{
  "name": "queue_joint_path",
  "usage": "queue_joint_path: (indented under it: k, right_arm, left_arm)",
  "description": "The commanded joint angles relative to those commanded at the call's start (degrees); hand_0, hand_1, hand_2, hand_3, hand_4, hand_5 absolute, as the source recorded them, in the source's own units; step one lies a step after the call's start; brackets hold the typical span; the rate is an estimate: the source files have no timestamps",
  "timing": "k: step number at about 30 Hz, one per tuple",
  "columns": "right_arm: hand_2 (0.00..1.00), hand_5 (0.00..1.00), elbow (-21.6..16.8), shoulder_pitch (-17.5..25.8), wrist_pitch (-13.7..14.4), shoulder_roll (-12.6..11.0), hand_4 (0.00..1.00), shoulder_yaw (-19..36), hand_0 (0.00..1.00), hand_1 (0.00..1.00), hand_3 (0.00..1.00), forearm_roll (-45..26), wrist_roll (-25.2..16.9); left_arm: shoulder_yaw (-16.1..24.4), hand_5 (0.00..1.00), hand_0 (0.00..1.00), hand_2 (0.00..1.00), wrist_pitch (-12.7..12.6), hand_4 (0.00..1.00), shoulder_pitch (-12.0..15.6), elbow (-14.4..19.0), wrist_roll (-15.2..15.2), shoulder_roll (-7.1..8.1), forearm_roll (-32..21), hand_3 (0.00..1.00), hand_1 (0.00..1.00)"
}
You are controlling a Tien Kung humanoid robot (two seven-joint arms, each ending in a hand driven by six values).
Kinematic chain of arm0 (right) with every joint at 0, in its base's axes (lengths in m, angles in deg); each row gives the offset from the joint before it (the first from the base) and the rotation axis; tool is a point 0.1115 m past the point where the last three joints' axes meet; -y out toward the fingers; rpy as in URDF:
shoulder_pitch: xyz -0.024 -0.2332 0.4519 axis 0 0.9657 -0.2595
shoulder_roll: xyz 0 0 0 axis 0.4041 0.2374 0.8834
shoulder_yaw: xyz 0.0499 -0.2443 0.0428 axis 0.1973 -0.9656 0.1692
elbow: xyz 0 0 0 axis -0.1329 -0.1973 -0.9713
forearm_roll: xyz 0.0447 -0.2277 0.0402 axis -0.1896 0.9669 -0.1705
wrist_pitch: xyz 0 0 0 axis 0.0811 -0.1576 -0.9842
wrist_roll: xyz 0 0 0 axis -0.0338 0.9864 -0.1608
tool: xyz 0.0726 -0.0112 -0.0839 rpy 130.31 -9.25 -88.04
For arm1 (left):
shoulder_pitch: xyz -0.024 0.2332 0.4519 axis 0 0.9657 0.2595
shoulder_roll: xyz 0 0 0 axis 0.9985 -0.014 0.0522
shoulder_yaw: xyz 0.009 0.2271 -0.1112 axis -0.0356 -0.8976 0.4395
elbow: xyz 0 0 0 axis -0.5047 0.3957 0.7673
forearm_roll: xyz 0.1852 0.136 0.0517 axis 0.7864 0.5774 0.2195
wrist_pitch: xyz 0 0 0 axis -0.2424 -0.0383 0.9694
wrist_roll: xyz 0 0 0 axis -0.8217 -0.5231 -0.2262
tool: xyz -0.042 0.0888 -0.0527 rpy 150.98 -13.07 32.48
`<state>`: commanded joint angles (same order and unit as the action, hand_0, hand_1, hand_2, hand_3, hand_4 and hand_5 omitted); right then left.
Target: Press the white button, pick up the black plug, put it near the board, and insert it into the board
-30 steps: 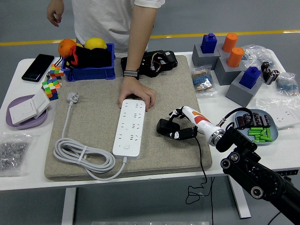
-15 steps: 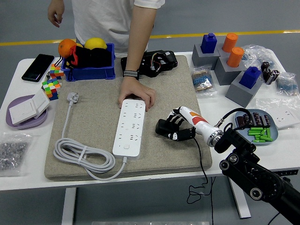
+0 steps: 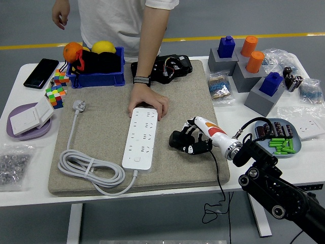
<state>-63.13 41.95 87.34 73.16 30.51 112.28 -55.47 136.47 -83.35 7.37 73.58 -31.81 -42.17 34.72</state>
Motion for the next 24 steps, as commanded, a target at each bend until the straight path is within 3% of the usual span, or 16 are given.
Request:
queue_joint_path:
  k: [11,17,24]
  right_arm:
    - [0.431,0.002,-3.1,0.8,1.2,-0.1,0.763,0.8,0.282,0.379,0.46,0.2,-1.0]
    - [0.441,0.002,-9.7,0.3,1.0,-0.9,0.756,1.4,0.306,0.387,0.462,3.1,1.2]
    - [0.446,0.002,-17.3,-3.0,0.0,-1.7,0.756,-2.4,0.314,0.401,0.464,6.4,4.7]
  left_arm:
    - [0.1,0.009,0.655,0.651,0.0,0.623,0.1,0.0,0.0,-0.11,0.0,0.651,0.655]
    - [0.2,0.01,0.655,0.651,0.0,0.622,0.1,0.0,-0.1,-0.11,0.1,0.651,0.656]
    - [0.2,0.009,0.655,0.651,0.0,0.622,0.0,0.0,0.0,-0.04,-0.1,0.651,0.657]
